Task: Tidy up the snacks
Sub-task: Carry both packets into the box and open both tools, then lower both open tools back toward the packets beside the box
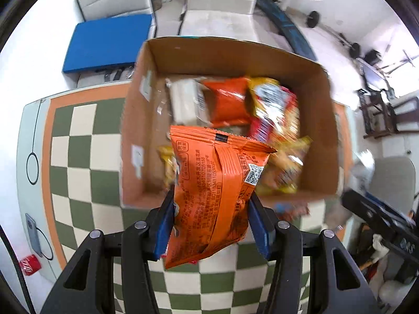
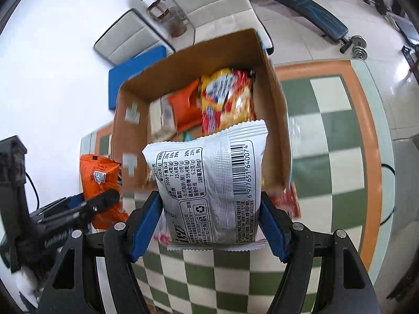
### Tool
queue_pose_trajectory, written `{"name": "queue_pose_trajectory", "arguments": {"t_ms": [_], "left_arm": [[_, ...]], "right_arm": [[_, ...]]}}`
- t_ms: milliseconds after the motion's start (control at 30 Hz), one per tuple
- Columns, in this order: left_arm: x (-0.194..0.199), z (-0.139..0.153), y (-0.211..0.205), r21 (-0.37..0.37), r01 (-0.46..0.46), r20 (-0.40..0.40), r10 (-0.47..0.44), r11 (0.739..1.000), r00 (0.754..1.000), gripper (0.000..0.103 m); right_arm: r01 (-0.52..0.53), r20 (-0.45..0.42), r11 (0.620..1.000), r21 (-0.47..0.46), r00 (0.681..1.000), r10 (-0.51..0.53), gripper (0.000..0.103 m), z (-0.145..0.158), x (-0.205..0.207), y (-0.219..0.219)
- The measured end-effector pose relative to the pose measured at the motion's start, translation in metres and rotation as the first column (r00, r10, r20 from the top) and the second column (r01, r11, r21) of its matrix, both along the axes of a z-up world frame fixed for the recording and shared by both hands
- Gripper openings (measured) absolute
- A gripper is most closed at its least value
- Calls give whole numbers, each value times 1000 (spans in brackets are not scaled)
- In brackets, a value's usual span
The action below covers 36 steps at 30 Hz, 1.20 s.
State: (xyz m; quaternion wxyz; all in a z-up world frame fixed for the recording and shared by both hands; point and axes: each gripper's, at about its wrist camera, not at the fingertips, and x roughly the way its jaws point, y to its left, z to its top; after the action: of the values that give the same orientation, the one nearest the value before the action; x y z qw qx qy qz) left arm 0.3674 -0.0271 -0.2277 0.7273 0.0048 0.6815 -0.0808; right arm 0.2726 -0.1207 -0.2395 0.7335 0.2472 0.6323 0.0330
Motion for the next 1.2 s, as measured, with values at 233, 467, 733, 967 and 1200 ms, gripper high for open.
{"name": "queue_pose_trajectory", "arguments": {"t_ms": [233, 467, 733, 967, 1200], "left_arm": [[64, -29, 20, 54, -27, -76, 32, 998, 997, 50], [85, -48, 14, 116, 3, -110, 10, 993, 994, 51], [92, -53, 15, 90, -17, -136, 30, 996, 990, 57], [86, -42, 15, 98, -10, -82, 18, 995, 996, 90], [61, -22, 10, 48, 7, -45, -5, 999, 999, 90]], "right_arm": [[55, -70, 998, -2, 996, -55, 75, -35, 43, -8], [79, -124, 997, -26, 989, -82, 75, -60, 54, -15], [92, -164, 995, -41, 982, -98, 92, -74, 60, -22], [41, -158, 995, -94, 986, -55, 94, -67, 65, -12], [-21, -110, 986, -162, 994, 3, 97, -52, 63, 6]]}}
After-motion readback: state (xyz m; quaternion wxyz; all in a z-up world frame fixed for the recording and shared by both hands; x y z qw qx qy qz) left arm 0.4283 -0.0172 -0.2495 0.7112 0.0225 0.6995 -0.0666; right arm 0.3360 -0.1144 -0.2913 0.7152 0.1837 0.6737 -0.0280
